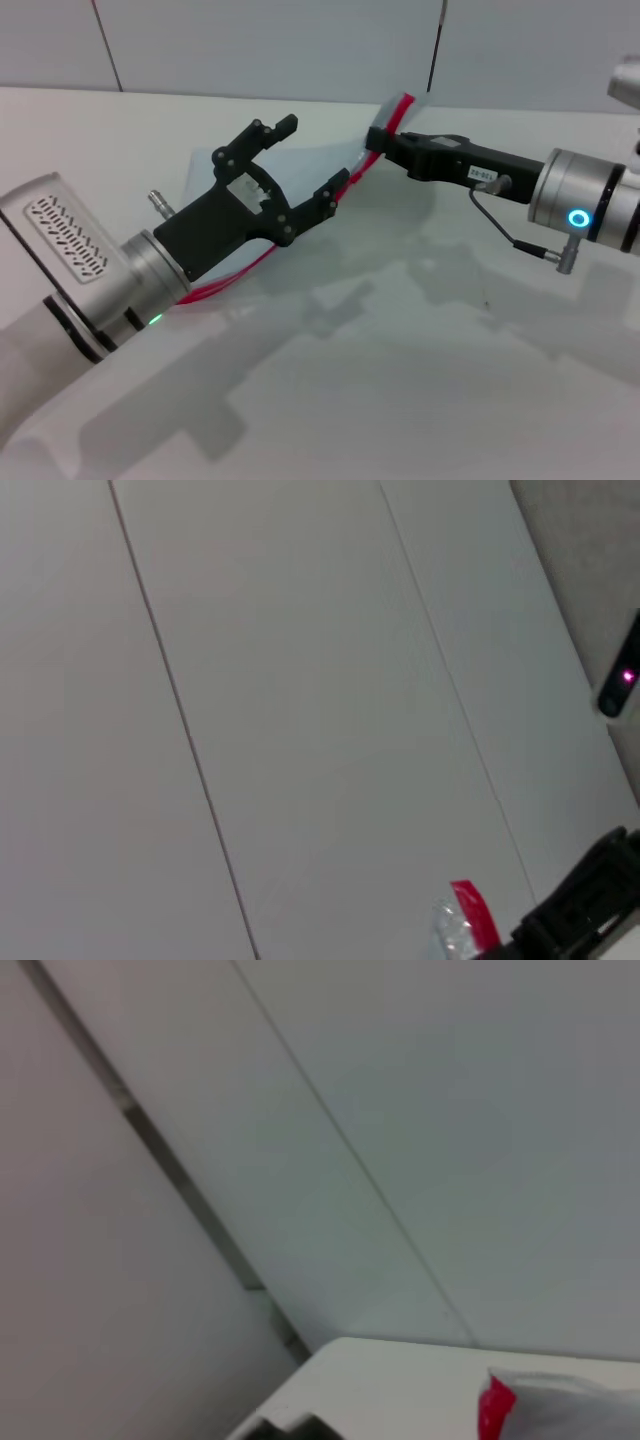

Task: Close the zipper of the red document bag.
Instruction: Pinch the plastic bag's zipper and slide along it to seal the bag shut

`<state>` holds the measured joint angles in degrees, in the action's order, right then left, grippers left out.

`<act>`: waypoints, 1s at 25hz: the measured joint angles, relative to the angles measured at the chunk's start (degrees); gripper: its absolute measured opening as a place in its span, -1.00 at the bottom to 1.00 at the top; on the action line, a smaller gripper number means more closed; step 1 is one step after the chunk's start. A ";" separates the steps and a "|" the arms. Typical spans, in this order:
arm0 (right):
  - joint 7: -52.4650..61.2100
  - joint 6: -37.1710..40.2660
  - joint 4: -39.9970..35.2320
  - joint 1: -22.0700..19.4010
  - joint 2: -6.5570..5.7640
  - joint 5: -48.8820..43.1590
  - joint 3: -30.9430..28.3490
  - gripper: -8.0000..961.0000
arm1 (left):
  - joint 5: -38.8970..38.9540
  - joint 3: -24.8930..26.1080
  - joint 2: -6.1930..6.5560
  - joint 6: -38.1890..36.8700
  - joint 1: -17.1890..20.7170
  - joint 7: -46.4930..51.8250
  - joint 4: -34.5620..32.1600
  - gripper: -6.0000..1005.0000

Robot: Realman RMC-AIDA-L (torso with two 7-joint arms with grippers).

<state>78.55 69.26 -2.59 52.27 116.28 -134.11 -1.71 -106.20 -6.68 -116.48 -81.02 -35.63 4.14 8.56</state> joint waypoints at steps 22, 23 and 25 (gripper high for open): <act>-0.85 2.02 1.97 1.36 0.08 -0.27 0.74 -0.93 | 0.48 0.89 -0.30 3.42 0.30 -15.68 4.17 0.16; -0.85 2.02 1.98 1.36 0.08 -0.28 0.74 -0.92 | 0.48 0.89 -0.30 3.42 0.33 -15.91 4.18 0.08; -0.86 2.02 1.98 1.36 0.08 -0.27 0.74 -0.92 | 0.48 0.88 -0.32 3.38 0.47 -16.87 4.25 -0.04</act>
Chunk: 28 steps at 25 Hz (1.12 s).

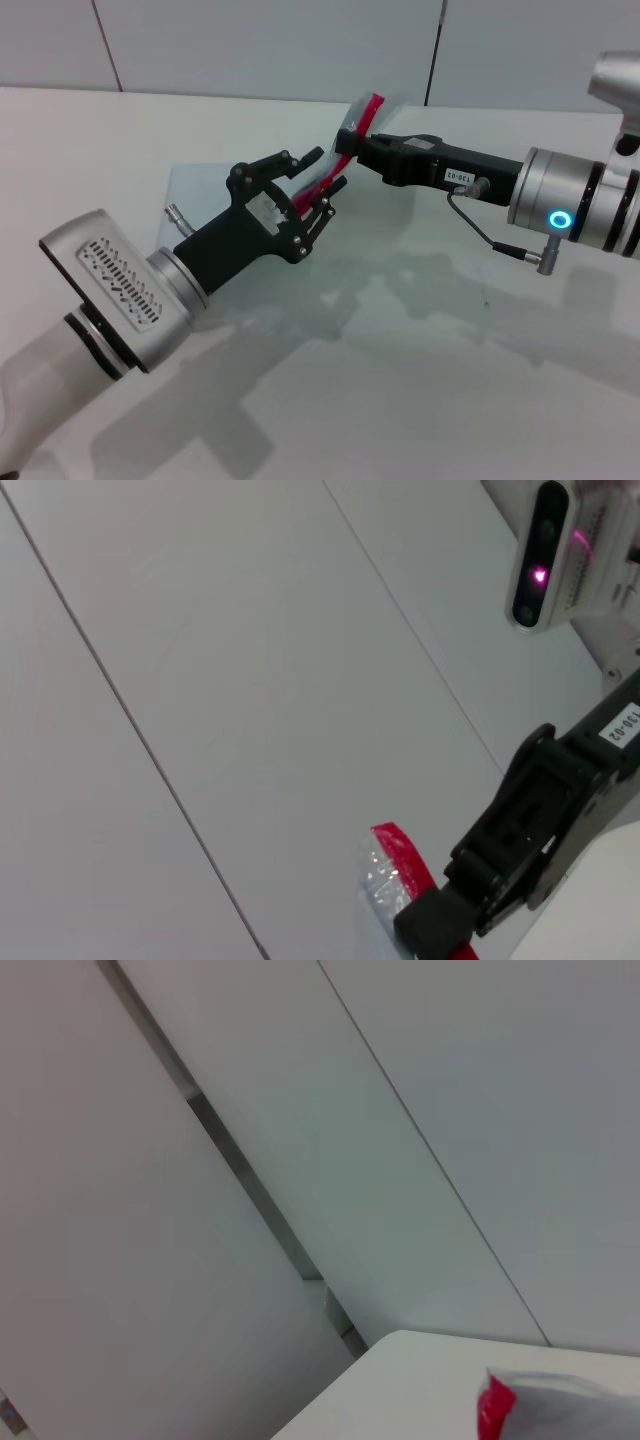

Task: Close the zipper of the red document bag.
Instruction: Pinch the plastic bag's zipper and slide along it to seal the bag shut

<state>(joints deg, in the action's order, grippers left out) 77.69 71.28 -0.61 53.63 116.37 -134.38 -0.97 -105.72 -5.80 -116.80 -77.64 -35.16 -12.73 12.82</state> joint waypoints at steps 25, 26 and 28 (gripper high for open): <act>0.00 -0.70 0.00 -0.02 0.00 -0.09 0.65 -0.90 | 1.69 -0.21 0.06 -0.36 0.71 -8.23 2.04 -0.73; 0.00 -0.71 0.00 -0.02 0.00 -0.09 0.67 -0.90 | 1.69 -0.20 0.04 -0.37 0.71 -8.24 2.04 -0.73; 0.00 -0.71 0.00 -0.02 0.00 -0.09 0.69 -0.90 | 1.67 -0.21 0.03 -0.38 0.71 -8.25 2.04 -0.75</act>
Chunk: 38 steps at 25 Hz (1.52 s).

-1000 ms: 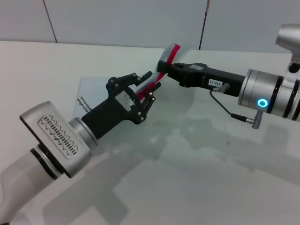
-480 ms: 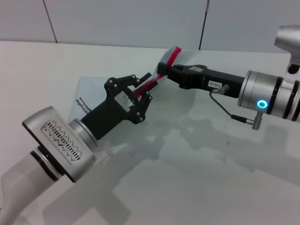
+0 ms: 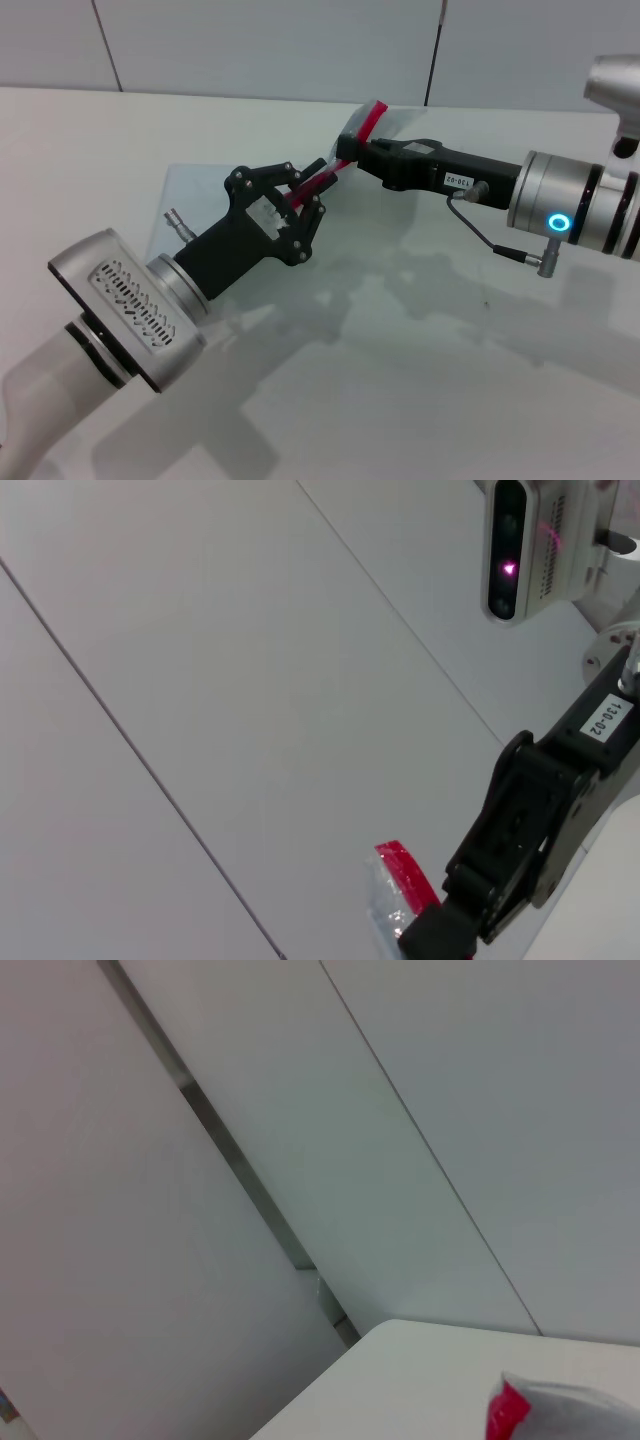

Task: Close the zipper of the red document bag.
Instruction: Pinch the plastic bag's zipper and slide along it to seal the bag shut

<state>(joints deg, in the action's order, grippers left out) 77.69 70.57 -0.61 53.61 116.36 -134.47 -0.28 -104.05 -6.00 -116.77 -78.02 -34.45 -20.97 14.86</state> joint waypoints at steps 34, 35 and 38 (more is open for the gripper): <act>0.67 1.83 -10.89 -13.44 -0.50 14.81 -3.47 -0.88 | 0.39 0.10 0.25 0.41 1.39 0.04 -0.48 -0.83; 0.69 1.90 -11.19 -13.91 -0.51 15.41 -3.66 -0.87 | 0.38 0.11 0.25 0.41 1.40 0.04 -0.52 -0.83; 0.69 1.72 -11.82 -15.16 -0.52 17.07 -3.89 -0.87 | 0.37 0.14 0.24 0.41 1.43 0.05 -0.54 -0.83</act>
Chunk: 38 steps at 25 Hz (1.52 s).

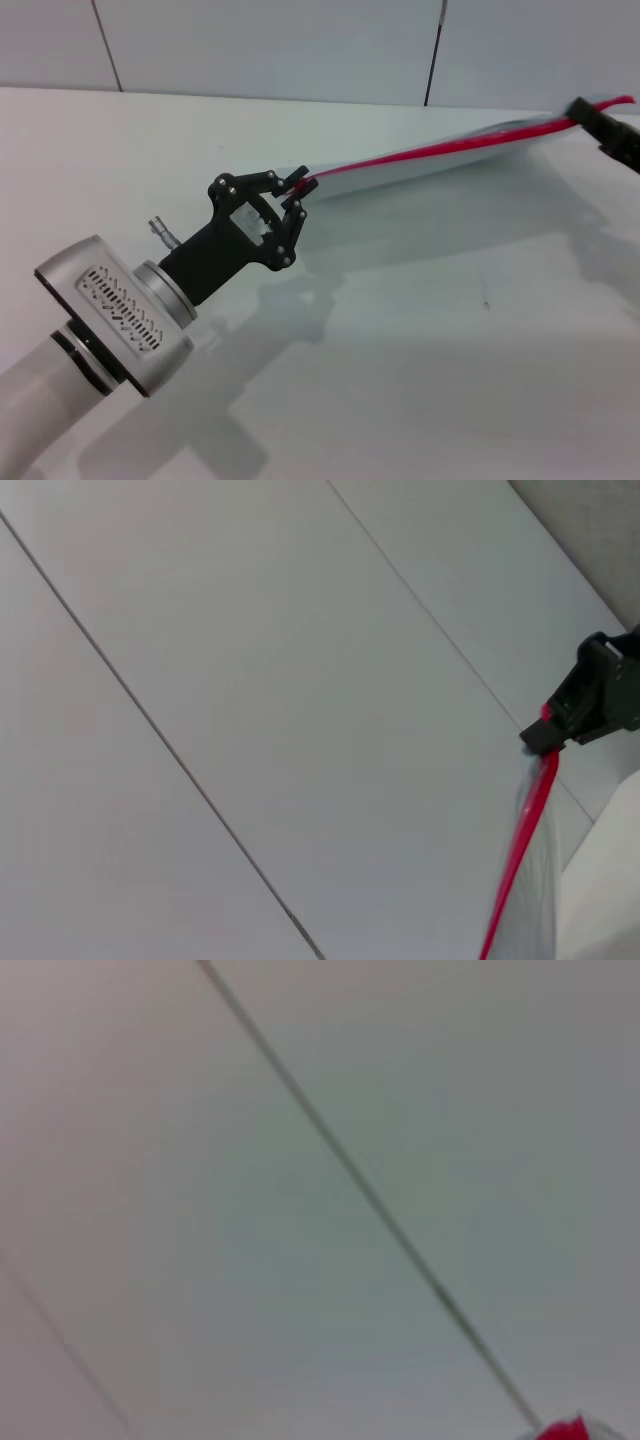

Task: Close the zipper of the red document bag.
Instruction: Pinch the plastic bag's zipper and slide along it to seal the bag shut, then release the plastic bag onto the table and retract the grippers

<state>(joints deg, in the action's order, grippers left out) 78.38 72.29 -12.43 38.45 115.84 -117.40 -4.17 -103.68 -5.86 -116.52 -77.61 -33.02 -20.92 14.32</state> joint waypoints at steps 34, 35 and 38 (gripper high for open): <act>-55.30 16.90 13.94 -7.11 0.78 4.61 -7.64 0.37 | 8.80 5.73 0.62 -1.40 1.26 32.76 -7.33 -0.07; -58.93 16.88 14.92 -7.41 0.89 4.62 -8.31 0.55 | 9.44 6.15 0.71 -1.56 1.37 35.15 -7.80 -0.05; -65.96 16.71 17.48 -8.18 1.01 4.66 -9.57 0.56 | 9.86 6.39 0.84 -2.89 1.79 39.15 -9.51 0.04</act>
<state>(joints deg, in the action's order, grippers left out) 12.42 89.00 5.05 30.26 116.86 -112.74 -13.74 -93.82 0.52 -115.68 -80.51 -31.23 18.23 4.81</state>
